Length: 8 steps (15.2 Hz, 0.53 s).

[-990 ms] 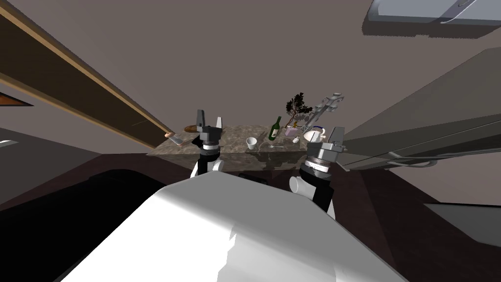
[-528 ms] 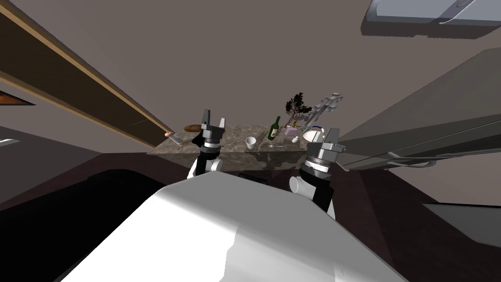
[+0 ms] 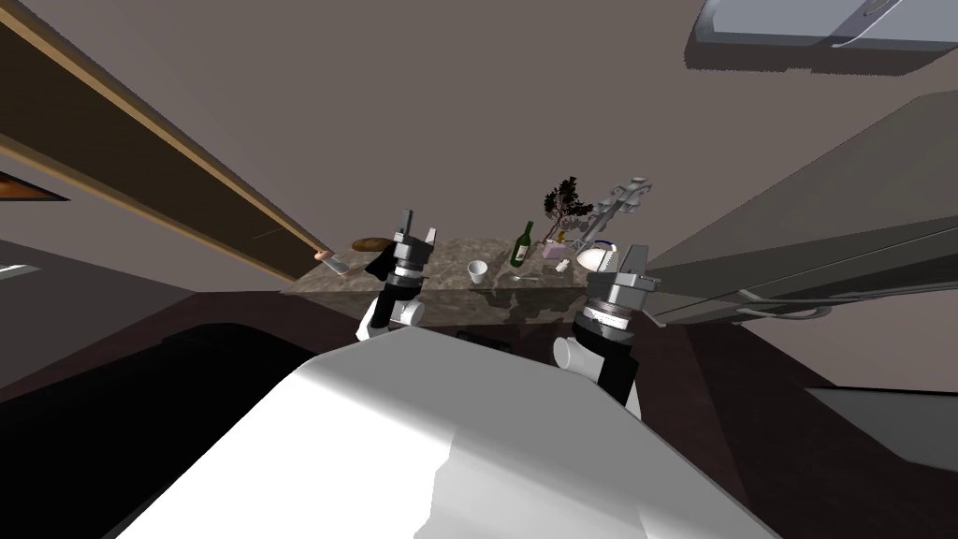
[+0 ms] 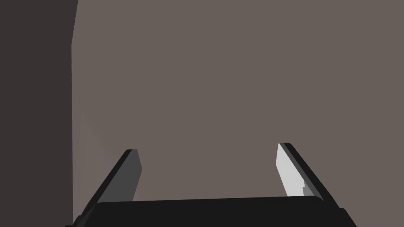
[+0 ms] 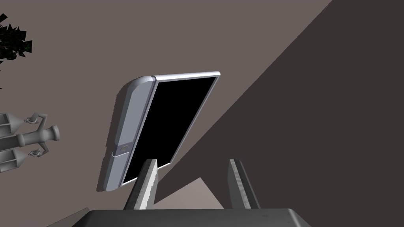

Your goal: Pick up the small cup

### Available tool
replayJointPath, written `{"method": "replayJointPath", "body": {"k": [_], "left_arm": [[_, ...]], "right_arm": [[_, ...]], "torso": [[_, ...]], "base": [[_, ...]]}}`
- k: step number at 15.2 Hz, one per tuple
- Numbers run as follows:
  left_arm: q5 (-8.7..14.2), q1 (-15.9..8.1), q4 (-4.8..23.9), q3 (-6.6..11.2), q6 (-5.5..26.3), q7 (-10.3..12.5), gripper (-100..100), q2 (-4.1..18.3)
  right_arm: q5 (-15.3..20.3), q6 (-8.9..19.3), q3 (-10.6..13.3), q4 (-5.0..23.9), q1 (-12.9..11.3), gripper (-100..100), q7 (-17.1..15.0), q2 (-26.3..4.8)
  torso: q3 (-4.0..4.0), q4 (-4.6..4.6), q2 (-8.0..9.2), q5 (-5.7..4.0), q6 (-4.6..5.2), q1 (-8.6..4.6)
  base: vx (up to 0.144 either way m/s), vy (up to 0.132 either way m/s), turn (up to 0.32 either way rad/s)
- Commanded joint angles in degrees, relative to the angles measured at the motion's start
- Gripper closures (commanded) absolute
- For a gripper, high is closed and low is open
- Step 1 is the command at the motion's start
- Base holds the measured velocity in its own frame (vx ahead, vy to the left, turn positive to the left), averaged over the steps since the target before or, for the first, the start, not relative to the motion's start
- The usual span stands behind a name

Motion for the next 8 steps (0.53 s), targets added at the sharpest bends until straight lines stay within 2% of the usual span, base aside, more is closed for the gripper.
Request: {"method": "replayJointPath", "body": {"k": [1, 2, 4, 5, 7, 8], "left_arm": [[0.4, -0.2, -0.3, -0.05, 2.4, 0.1, -100, 0.3], [1.6, -1.0, -0.5, -0.01, 3.9, 0.3, -100, 1.4], [1.6, -1.0, -0.5, -0.01, 6.1, 0.3, -100, 1.4], [2.8, -1.8, -0.6, 0.03, 7.5, 0.6, -100, 2.5], [2.8, -1.8, -0.6, 0.03, 9.9, 0.6, -100, 2.5], [2.8, -1.8, -0.6, 0.03, 9.9, 0.6, -100, 2.5]], "right_arm": [[0.0, 0.0, 0.0, 0.0, 0.0, 0, 0.0, 0.0], [0.0, 0.0, 0.0, 0.0, 0.0, 0, 0.0, 0.0], [0.0, 0.0, 0.0, 0.0, 0.0, 0, 0.0, 0.0], [0.0, 0.0, 0.0, 0.0, 0.0, 0, 0.0, 0.0], [0.0, 0.0, 0.0, 0.0, 0.0, 0, 0.0, 0.0], [0.0, 0.0, 0.0, 0.0, 0.0, 0, 0.0, 0.0]], "torso": [[0.00, 0.00, 0.00, 0.00, 0.00, 0.00], [0.00, 0.00, 0.00, 0.00, 0.00, 0.01], [0.00, 0.00, 0.01, 0.00, 0.00, 0.00], [0.00, 0.00, 0.00, 0.00, 0.00, 0.01], [0.00, 0.00, 0.00, 0.00, 0.00, 0.00], [0.00, 0.00, 0.00, 0.00, 0.00, 0.00]], "base": [[-0.009, -0.024, 0.001], [-0.012, -0.027, -0.004], [-0.010, -0.026, -0.004], [-0.009, -0.026, -0.009], [-0.010, -0.029, -0.007], [-0.006, -0.014, 0.002]]}}
